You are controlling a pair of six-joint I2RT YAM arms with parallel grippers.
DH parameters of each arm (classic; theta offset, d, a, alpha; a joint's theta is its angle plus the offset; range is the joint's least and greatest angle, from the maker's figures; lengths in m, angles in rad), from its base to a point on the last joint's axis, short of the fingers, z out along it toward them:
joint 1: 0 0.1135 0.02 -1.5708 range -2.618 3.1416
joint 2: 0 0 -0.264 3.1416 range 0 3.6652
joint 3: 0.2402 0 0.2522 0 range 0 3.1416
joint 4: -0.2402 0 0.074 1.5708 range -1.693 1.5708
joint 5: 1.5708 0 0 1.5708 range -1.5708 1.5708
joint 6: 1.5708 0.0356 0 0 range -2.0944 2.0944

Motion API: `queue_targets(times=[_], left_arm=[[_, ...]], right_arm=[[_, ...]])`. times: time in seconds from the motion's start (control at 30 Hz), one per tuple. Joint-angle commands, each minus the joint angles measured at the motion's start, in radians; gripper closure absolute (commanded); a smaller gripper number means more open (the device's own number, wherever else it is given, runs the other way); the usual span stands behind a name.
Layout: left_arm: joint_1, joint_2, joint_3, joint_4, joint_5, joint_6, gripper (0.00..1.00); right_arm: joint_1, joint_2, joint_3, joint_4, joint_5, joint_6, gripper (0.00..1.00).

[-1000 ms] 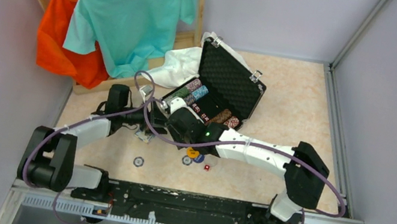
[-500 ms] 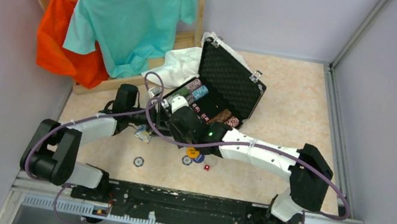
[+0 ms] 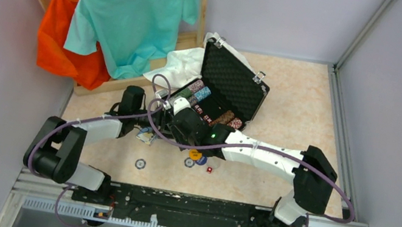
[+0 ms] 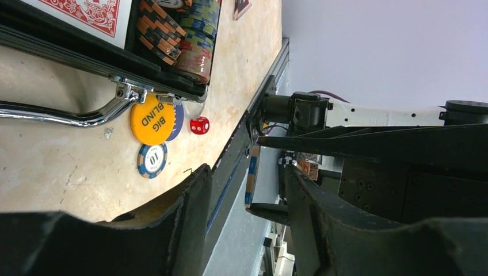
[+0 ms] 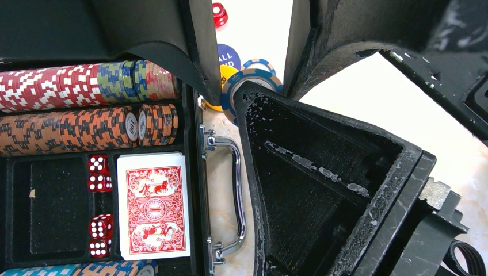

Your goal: Pack up texas hold em set

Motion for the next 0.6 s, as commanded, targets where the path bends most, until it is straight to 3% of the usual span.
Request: queue_targets(times=[0.0,0.57], left_arm=[[-0.009,0.003,0.023,0.051,0.029,-0.013,0.46],[-0.015,0.011,0.012,0.086,0.038,-0.026,0.60]], right_arm=[[0.005,-0.043,0.008,0.029,0.000,-0.011,0.58],[0.006,-0.043,0.010,0.033,-0.008,-0.011,0.58]])
